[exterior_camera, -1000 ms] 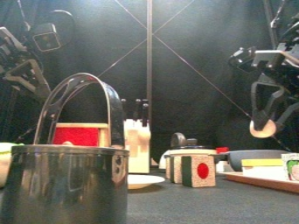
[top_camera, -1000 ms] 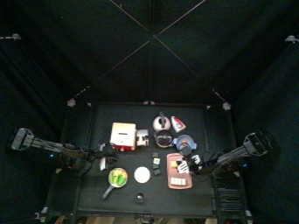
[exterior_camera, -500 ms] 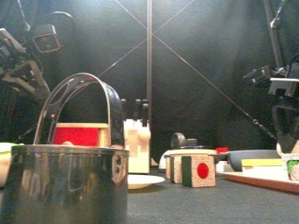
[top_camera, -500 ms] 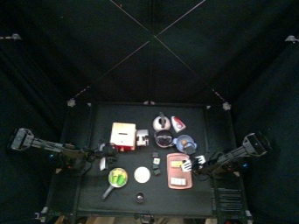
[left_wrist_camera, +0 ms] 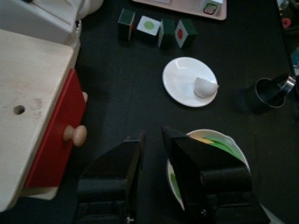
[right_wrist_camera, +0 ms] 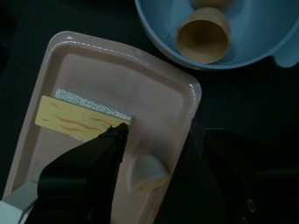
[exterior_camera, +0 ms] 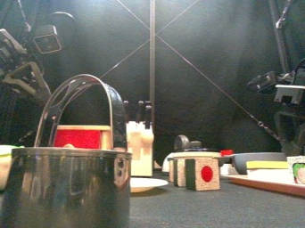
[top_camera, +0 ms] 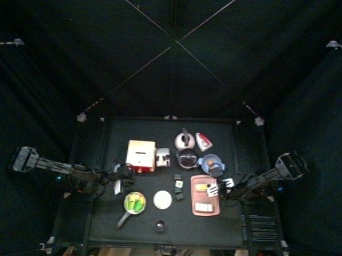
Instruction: Place egg half on plate
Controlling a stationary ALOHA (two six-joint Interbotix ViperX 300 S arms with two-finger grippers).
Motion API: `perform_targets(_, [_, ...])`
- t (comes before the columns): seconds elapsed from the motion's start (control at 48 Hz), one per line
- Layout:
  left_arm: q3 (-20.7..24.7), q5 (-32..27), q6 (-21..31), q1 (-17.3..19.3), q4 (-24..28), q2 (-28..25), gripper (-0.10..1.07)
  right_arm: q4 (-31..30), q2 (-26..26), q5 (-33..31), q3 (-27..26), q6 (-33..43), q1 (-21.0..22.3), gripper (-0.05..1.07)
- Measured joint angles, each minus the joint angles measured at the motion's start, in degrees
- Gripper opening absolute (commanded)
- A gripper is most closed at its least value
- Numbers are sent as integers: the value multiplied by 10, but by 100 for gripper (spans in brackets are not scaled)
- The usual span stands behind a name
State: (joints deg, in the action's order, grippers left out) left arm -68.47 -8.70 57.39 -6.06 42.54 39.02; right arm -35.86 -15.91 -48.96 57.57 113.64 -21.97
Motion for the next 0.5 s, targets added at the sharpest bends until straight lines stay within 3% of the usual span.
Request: perform_targets(0.5, [0, 0, 0, 0, 0, 0, 68, 0, 1, 1, 0, -4, 1, 92])
